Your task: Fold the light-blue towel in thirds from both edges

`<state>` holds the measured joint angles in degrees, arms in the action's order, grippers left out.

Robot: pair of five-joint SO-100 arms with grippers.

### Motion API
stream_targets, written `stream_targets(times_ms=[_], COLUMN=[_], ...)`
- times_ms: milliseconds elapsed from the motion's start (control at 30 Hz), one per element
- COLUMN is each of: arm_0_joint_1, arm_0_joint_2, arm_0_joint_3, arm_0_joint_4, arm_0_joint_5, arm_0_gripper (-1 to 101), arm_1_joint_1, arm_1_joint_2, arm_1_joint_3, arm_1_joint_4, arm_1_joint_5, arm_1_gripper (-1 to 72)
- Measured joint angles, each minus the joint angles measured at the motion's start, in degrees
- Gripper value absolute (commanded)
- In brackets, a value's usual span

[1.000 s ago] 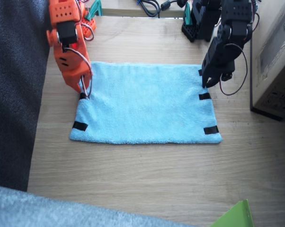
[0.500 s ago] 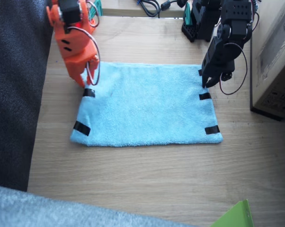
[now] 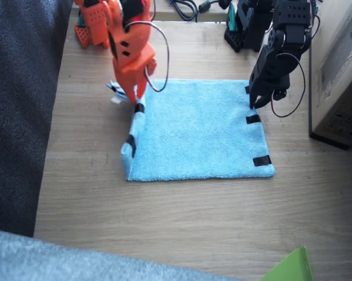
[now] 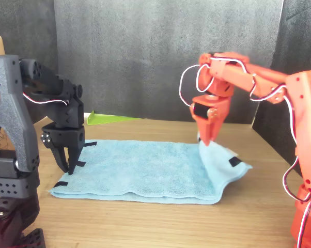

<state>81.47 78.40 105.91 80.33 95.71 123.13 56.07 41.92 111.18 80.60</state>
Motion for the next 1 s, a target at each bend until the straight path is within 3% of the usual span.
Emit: stream_targets(times_ms=[633,733,1000], arm_0_joint_1=[-0.1,-0.1,-0.1], arm_0_joint_2=[0.9,1.1,1.6], arm_0_joint_3=[1.1,1.1,2.0], arm_0_joint_4=[-1.0,-1.0,-1.5], arm_0_joint_5=[-0.6,-0.6,-0.6], arm_0_gripper=[0,0,0], arm_1_joint_1=[9.7,10.5,14.9], arm_1_joint_2=[-13.8,-16.5,-20.1], arm_1_joint_3=[-18.3,-20.2,-27.7], arm_1_joint_4=[0.0,0.0,0.0], arm_1_joint_5=[-0.4,-0.4,-1.4], arm_1_gripper=[1.0,5.0,25.7])
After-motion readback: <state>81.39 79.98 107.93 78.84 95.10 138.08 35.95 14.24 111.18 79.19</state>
